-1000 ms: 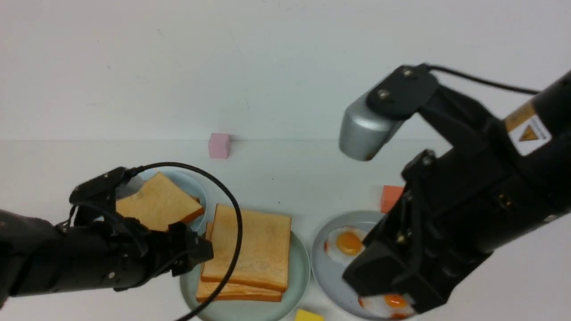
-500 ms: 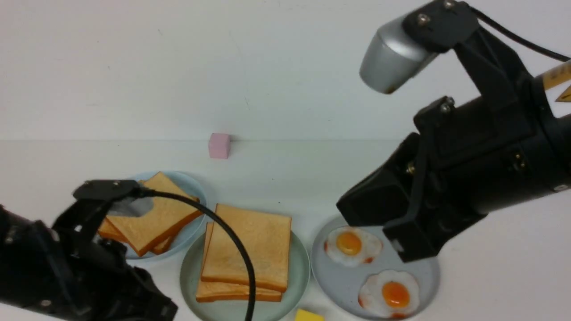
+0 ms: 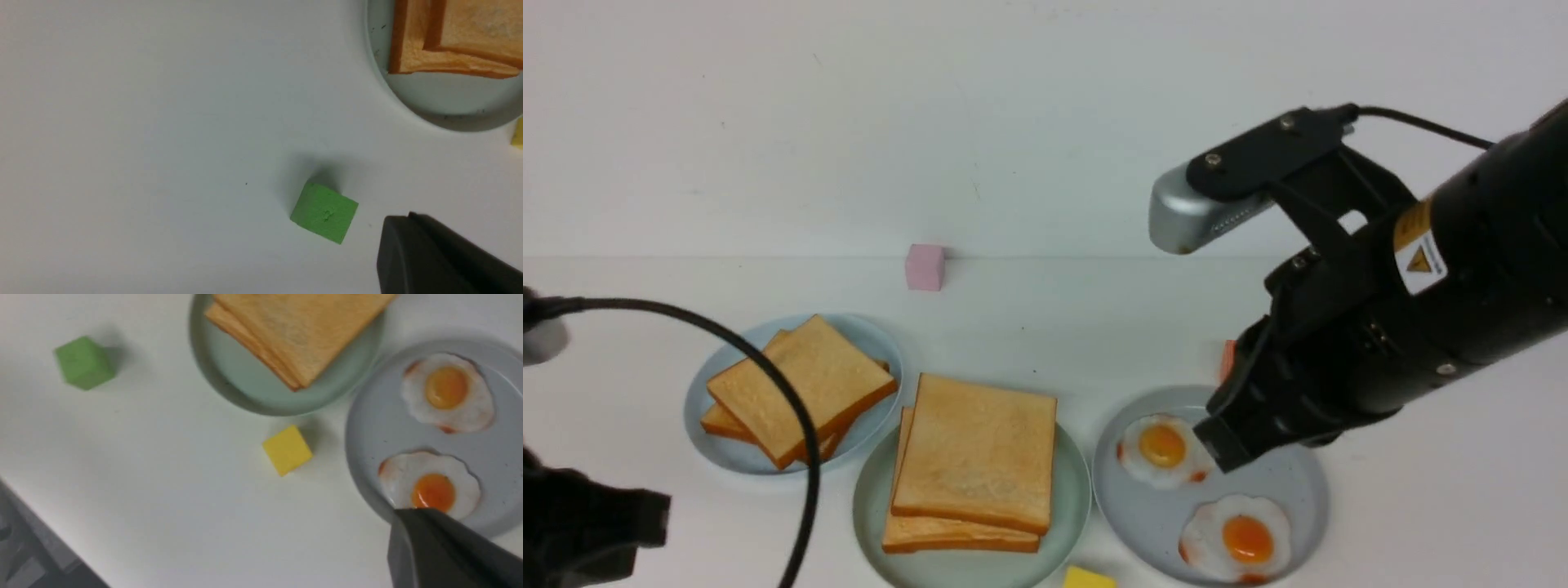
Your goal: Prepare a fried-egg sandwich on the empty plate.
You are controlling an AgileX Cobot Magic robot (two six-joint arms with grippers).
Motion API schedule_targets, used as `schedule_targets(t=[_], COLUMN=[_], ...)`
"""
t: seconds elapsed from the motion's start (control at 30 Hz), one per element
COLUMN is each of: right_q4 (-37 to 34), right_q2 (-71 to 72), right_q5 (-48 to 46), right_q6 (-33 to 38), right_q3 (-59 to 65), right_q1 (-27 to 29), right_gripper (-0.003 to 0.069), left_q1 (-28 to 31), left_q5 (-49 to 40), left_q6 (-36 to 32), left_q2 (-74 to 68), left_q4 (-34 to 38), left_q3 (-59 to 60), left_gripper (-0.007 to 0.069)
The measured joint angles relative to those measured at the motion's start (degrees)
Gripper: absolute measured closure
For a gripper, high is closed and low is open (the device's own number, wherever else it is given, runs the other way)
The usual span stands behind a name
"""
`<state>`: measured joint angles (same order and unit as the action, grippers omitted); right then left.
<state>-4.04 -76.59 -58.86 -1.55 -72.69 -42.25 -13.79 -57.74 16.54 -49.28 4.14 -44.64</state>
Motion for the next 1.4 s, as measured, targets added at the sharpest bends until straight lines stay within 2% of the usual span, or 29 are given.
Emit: schedule_targets(t=[0.23,0.5,0.6,0.7,0.87,1.4], right_q4=[0.5,2.0,2.6,4.0,6.6,8.1], right_q2=[4.6,28.1,37.7,44.7,53.9,58.3], right_q5=[7.1,34.4,45.7,50.3,52.0,51.8], right_q6=[-6.0,-8.6,-8.7,-8.7,-8.7,-8.7], right_q3=[12.6,38.3,47.1,51.4,55.5,56.1], right_q1=[0.0,0.0,0.0,0.0,0.0,0.0], right_gripper=[0.0666,0.0664,0.0662,0.0661,0.0655,0.0645], left_q1=[0.0,0.0,0.0,0.0,0.0,0.0], left_q5=[-1.6,-12.6,-13.2,-13.2,-13.2,-13.2], left_q6=[0.2,4.9,6.1,6.3,6.8,8.1], left_q2=[14.4,34.0,40.3,45.7,50.7,49.9], left_q4=[5.7,3.8,4.0,6.5,12.1,9.2], left_q3=[0.0,-0.2,-0.3,-0.4,-0.7,-0.7], left_gripper=[0.0638,0.0638,0.0638,0.0638,0.0638,0.0637])
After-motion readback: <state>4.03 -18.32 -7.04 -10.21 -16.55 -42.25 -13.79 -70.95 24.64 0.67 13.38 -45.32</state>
